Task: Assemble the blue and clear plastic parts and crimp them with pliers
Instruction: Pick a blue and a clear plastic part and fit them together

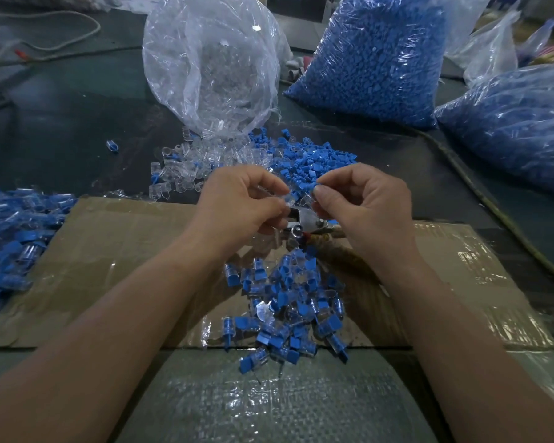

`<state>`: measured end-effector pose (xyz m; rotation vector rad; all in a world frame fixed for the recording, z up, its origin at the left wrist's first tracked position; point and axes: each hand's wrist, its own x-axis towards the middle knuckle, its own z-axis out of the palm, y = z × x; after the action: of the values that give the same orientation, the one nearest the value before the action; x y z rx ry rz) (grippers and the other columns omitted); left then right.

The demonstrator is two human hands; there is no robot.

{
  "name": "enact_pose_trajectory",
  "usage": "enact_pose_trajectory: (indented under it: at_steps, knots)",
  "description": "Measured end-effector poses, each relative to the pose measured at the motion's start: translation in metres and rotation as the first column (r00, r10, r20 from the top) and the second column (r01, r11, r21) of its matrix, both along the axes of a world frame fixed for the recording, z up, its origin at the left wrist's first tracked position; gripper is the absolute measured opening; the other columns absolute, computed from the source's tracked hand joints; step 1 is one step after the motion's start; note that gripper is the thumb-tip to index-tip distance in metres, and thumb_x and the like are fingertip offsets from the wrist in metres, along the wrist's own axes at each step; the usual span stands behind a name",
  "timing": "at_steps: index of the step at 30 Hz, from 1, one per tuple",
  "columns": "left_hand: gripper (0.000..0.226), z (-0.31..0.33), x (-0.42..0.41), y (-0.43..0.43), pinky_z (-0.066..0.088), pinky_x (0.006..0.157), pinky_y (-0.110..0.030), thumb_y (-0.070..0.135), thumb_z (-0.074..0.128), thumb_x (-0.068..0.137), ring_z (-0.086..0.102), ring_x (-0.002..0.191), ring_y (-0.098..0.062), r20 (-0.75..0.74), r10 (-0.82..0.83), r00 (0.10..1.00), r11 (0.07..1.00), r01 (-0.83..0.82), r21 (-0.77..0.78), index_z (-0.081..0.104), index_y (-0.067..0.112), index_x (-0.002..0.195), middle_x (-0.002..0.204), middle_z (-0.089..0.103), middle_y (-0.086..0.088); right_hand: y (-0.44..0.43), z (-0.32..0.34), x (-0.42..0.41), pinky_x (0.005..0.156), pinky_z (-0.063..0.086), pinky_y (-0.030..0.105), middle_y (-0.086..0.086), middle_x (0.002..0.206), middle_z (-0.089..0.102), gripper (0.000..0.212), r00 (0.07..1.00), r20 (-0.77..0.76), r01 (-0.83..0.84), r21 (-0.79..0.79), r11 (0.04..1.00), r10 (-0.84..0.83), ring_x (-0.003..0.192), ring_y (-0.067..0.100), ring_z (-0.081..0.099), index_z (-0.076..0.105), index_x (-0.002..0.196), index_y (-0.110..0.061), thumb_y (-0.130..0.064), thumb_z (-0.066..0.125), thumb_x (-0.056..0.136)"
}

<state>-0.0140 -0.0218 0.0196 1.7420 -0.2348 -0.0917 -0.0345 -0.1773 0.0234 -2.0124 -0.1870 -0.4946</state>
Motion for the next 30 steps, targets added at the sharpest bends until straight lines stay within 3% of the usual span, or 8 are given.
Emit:
enact_pose_trajectory:
  at_steps: [3, 8, 15, 21, 25, 30]
  knots:
    - [0.015, 0.0003, -0.0004, -0.0008, 0.056, 0.054, -0.023, -0.001, 0.066, 0.079, 0.069, 0.060, -0.015, 0.009, 0.004, 1.000, 1.000, -0.004, -0.002, 0.062, 0.014, 0.080, 0.070, 0.069, -0.011, 0.0045, -0.0026, -0.0009, 0.060, 0.054, 0.023, -0.008, 0.067, 0.063, 0.024, 0.999, 0.009, -0.034, -0.060, 0.998, 0.035, 0.062, 0.009, 0.063, 0.058, 0.069, -0.029, -0.010, 0.070, 0.079]
    - [0.017, 0.0012, -0.0016, -0.0016, 0.054, 0.054, -0.019, -0.001, 0.066, 0.079, 0.068, 0.059, -0.013, 0.045, -0.009, 0.999, 1.000, 0.010, -0.024, 0.062, 0.015, 0.079, 0.068, 0.069, -0.009, 0.0077, -0.0064, 0.0006, 0.054, 0.043, 0.009, -0.016, 0.059, 0.053, 0.027, 0.999, 0.034, 0.008, -0.206, 0.979, -0.001, 0.060, -0.006, 0.054, 0.052, 0.064, -0.031, -0.017, 0.071, 0.078]
    - [0.017, 0.0015, -0.0043, -0.0026, 0.053, 0.054, -0.016, -0.001, 0.067, 0.078, 0.067, 0.058, -0.010, 0.106, -0.035, 0.994, 0.999, 0.034, 0.016, 0.062, 0.015, 0.079, 0.067, 0.068, -0.004, 0.0069, -0.0083, 0.0011, 0.052, 0.040, 0.011, -0.016, 0.055, 0.050, 0.027, 1.000, -0.009, -0.013, -0.281, 0.960, 0.011, 0.056, -0.006, 0.050, 0.051, 0.061, -0.029, -0.024, 0.070, 0.078]
    - [0.017, 0.0040, -0.0030, -0.0003, 0.055, 0.058, -0.021, 0.000, 0.065, 0.080, 0.066, 0.057, -0.010, 0.096, -0.040, 0.995, 0.998, 0.044, -0.044, 0.064, 0.017, 0.078, 0.064, 0.068, -0.002, 0.0060, -0.0070, 0.0007, 0.060, 0.043, 0.009, -0.015, 0.070, 0.057, 0.017, 0.997, -0.016, -0.074, -0.193, 0.978, 0.072, 0.066, -0.005, 0.054, 0.055, 0.077, -0.030, -0.025, 0.071, 0.077]
    - [0.017, 0.0048, -0.0025, 0.0010, 0.054, 0.053, -0.018, -0.001, 0.063, 0.079, 0.066, 0.055, -0.010, 0.056, -0.075, 0.996, 0.993, 0.080, -0.084, 0.064, 0.016, 0.078, 0.059, 0.068, 0.000, 0.0046, -0.0058, 0.0010, 0.076, 0.050, 0.013, -0.021, 0.089, 0.059, 0.029, 0.989, -0.047, -0.146, -0.094, 0.985, 0.142, 0.085, -0.004, 0.062, 0.057, 0.097, -0.032, -0.019, 0.071, 0.076]
    - [0.016, 0.0042, -0.0018, 0.0011, 0.051, 0.050, -0.016, -0.002, 0.063, 0.079, 0.064, 0.051, -0.008, 0.057, -0.095, 0.994, 0.991, 0.100, -0.090, 0.063, 0.013, 0.077, 0.056, 0.067, 0.002, 0.0046, -0.0041, -0.0001, 0.067, 0.047, 0.007, -0.023, 0.074, 0.062, 0.026, 0.979, -0.040, -0.200, -0.026, 0.979, 0.199, 0.076, -0.007, 0.063, 0.059, 0.083, -0.038, -0.016, 0.071, 0.075]
